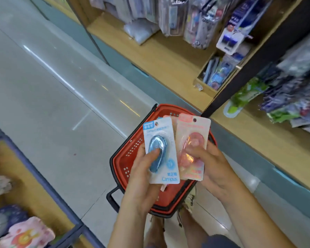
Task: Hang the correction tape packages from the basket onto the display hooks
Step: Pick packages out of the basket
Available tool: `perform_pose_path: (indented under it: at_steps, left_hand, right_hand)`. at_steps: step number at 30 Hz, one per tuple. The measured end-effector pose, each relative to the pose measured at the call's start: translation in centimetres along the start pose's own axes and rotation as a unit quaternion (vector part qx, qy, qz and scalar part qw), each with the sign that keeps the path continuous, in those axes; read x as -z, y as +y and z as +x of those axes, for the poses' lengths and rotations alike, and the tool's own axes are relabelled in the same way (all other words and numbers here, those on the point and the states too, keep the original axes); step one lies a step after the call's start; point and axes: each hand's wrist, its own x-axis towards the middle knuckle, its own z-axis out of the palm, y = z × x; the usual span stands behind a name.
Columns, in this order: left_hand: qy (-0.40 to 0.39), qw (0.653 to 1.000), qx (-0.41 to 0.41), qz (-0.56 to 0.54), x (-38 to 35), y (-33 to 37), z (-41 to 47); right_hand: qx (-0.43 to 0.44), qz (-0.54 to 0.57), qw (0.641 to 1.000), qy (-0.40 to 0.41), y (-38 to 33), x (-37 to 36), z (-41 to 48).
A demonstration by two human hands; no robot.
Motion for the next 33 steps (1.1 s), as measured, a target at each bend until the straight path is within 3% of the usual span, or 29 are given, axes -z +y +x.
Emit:
perform_pose_path:
  at_steps: [7,10,13,17,20,23,26,33]
  left_hand:
    - [0.026,0.997,-0.065,-0.017,-3.6,3.3,-6.1]
    - [0.08,0.989,-0.121,-0.022,-4.4,4.2,-8.0]
    - [0.078,0.984,-0.157,-0.02,-4.7,5.3,-10.3]
    - [0.013,0.985,-0.174,-0.01,-4.9,6.5,-14.0]
    - [-0.021,0.982,-0.188,-0.004,-5.5,7.9,-16.8]
    - [-0.075,0.979,-0.189,-0.001,-6.3,9.8,-19.2]
    - [-0.162,0.97,-0.182,0.023,-8.1,11.1,-21.3]
    - [-0.233,0.93,-0.242,0.149,-14.7,10.1,-25.4]
  right_hand:
    - [0.047,0.055,0.997,-0.016,-4.1,-3.1,-6.2]
    - [0.071,0.108,0.991,0.019,-4.6,-3.8,-8.5]
    - [0.096,0.131,0.985,0.062,-4.9,-4.3,-11.3]
    - [0.195,0.089,0.975,0.064,-4.4,-6.0,-15.3]
    - [0.283,0.052,0.951,0.112,-4.7,-6.9,-18.3]
    - [0.381,-0.094,0.908,0.146,-5.8,-7.1,-21.7]
    - [0.422,-0.252,0.853,0.174,-6.9,-7.7,-25.1]
    - [0.457,-0.238,0.835,0.195,-9.3,-9.0,-32.0]
